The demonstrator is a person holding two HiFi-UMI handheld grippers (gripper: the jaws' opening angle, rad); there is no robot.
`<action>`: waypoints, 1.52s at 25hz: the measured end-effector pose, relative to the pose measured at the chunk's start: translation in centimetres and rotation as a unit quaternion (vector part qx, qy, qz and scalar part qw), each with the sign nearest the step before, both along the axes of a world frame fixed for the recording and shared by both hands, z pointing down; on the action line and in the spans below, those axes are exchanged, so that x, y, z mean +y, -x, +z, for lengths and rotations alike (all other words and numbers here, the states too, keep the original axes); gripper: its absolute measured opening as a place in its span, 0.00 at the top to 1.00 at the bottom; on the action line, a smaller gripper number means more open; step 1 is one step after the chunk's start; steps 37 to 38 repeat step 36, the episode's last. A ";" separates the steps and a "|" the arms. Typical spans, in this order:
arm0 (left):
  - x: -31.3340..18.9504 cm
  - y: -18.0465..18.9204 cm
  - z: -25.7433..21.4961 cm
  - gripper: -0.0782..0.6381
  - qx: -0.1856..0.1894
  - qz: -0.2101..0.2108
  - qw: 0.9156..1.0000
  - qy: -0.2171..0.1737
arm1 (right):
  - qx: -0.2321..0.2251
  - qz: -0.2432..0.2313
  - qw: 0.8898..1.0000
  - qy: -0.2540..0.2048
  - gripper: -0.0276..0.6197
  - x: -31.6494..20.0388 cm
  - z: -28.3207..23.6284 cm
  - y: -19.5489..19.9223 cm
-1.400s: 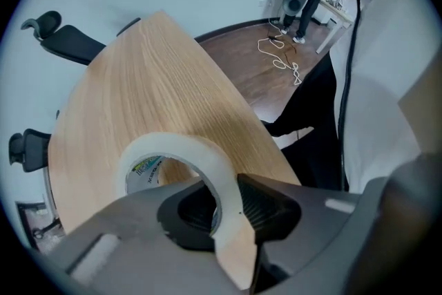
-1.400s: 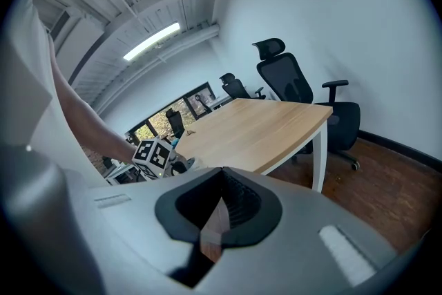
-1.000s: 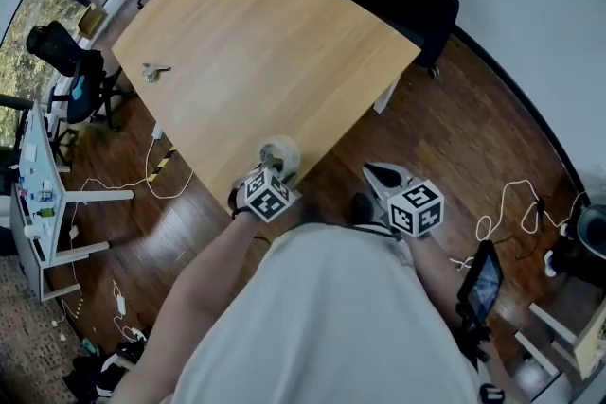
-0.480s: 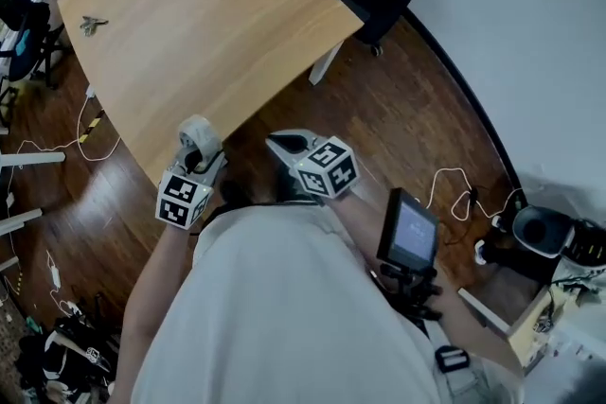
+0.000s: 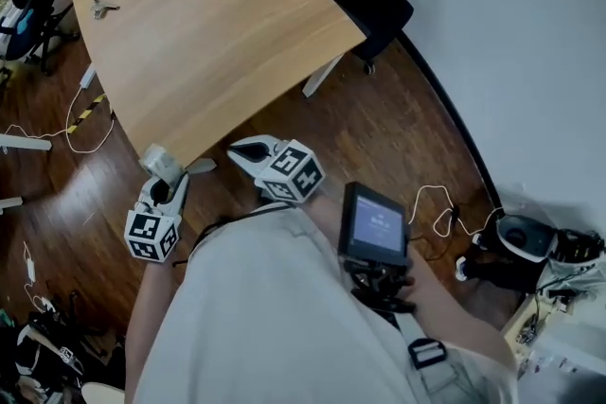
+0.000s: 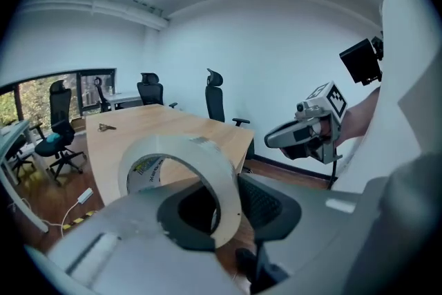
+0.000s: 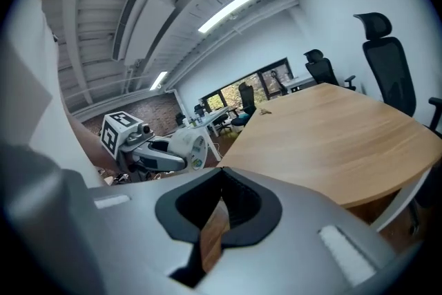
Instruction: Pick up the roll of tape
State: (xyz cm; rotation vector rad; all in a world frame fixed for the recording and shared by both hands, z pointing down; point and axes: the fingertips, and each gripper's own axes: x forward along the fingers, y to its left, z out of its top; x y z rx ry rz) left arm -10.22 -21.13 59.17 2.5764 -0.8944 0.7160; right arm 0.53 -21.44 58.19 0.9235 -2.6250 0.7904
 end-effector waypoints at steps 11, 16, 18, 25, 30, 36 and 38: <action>7.3 9.0 -1.0 0.75 0.090 -0.061 0.994 -0.009 | -0.018 -0.070 0.995 -0.064 0.95 5.6 -5.0 10.4; 9.3 13.0 -1.8 0.75 0.096 -0.057 0.993 -0.029 | -0.041 -0.067 0.995 -0.060 0.95 7.2 -5.5 14.3; 9.6 13.8 -1.8 0.75 0.099 -0.063 0.993 -0.034 | -0.042 -0.068 0.995 -0.062 0.95 7.7 -5.4 14.8; 11.9 13.8 -2.0 0.75 0.115 -0.051 0.992 -0.032 | -0.050 -0.076 0.994 -0.068 0.95 10.9 -5.9 15.7; 12.4 15.5 -2.1 0.75 0.133 -0.065 0.989 -0.032 | -0.050 -0.085 0.992 -0.078 0.95 11.1 -6.1 17.8; 12.9 15.9 -1.5 0.75 0.151 -0.064 0.986 -0.001 | -0.050 -0.075 0.994 -0.063 0.95 11.3 -5.4 18.7; 12.9 15.9 -1.5 0.75 0.151 -0.064 0.986 -0.001 | -0.050 -0.075 0.994 -0.063 0.95 11.3 -5.4 18.7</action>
